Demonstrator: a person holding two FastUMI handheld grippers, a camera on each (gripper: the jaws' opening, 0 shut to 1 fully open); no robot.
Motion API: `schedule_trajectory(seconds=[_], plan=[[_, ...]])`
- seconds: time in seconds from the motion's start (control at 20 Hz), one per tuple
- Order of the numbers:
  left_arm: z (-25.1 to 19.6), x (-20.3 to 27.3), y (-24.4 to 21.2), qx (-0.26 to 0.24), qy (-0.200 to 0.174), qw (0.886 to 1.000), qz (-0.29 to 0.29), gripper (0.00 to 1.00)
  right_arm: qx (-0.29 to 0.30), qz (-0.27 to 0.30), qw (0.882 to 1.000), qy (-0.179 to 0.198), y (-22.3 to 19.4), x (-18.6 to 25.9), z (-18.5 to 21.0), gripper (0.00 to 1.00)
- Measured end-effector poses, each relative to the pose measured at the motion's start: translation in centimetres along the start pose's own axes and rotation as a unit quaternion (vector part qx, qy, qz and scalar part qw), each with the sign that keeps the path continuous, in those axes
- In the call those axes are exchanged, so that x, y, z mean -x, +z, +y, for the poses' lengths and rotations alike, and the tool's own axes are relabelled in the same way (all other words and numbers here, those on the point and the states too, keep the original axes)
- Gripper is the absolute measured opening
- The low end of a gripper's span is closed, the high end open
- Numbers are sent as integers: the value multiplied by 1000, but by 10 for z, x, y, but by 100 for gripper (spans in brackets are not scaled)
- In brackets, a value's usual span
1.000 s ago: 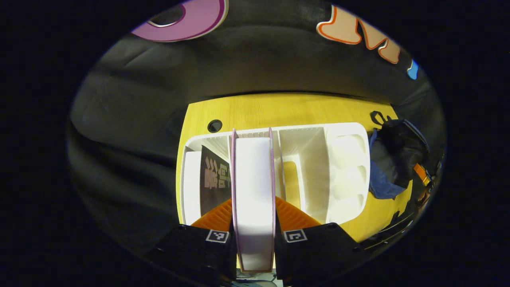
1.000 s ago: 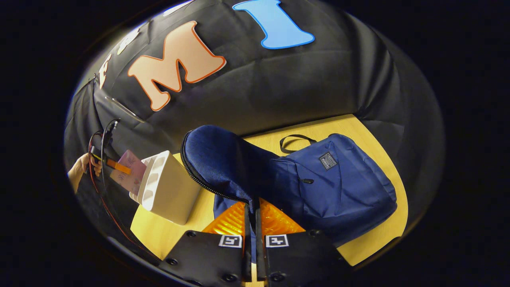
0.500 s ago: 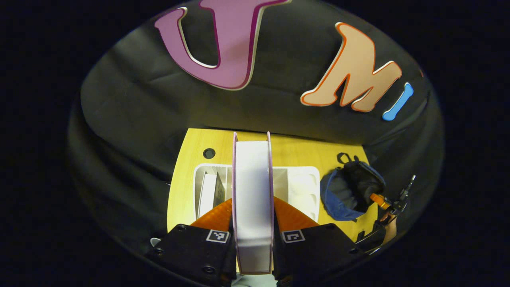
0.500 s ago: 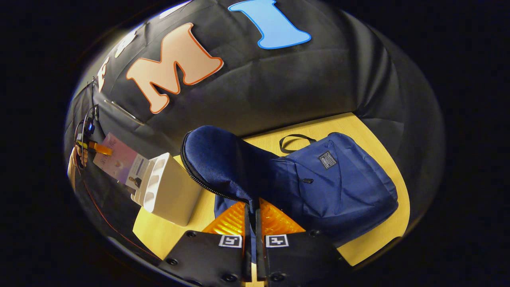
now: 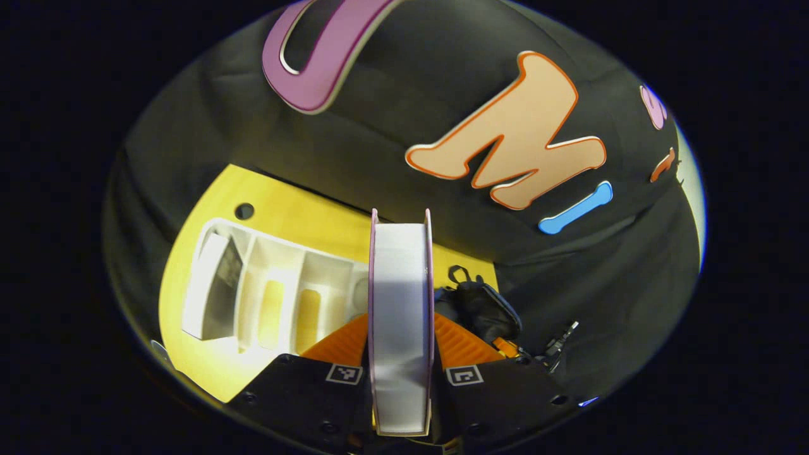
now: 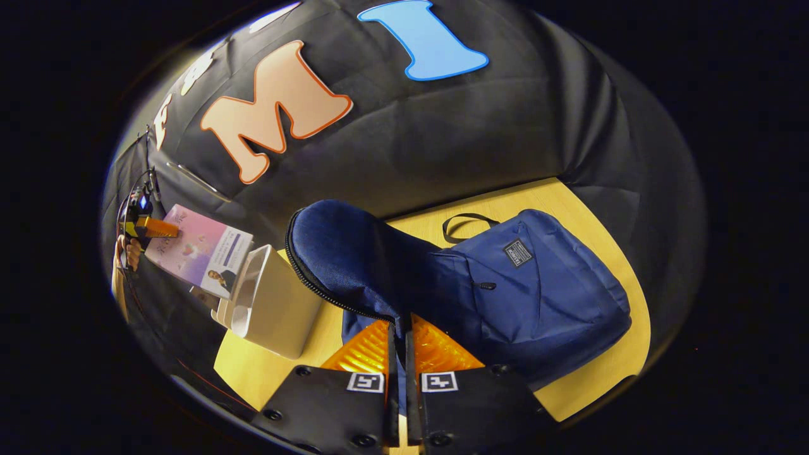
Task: Open the schoolbag, grab two books from the bookshelf and put them into the schoolbag.
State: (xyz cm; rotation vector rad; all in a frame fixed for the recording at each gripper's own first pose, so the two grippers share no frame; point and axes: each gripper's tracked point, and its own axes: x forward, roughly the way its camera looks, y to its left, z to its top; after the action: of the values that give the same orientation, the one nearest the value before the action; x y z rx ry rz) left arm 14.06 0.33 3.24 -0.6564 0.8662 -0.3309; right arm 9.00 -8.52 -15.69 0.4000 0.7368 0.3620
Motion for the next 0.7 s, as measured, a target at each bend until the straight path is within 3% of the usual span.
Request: schedule_trajectory(seconds=[0.25,0.4,0.7], plan=[[-41,-71,-53,26,-37,998,34,33,2,-4,1000,3,1,2,-1,8],[-63,-125,-86,76,-53,994,54,34,7,-11,1000,2,3,4,0,8],[-92,-207,-125,130,-57,988,66,35,15,-22,1000,4,10,11,1,8]])
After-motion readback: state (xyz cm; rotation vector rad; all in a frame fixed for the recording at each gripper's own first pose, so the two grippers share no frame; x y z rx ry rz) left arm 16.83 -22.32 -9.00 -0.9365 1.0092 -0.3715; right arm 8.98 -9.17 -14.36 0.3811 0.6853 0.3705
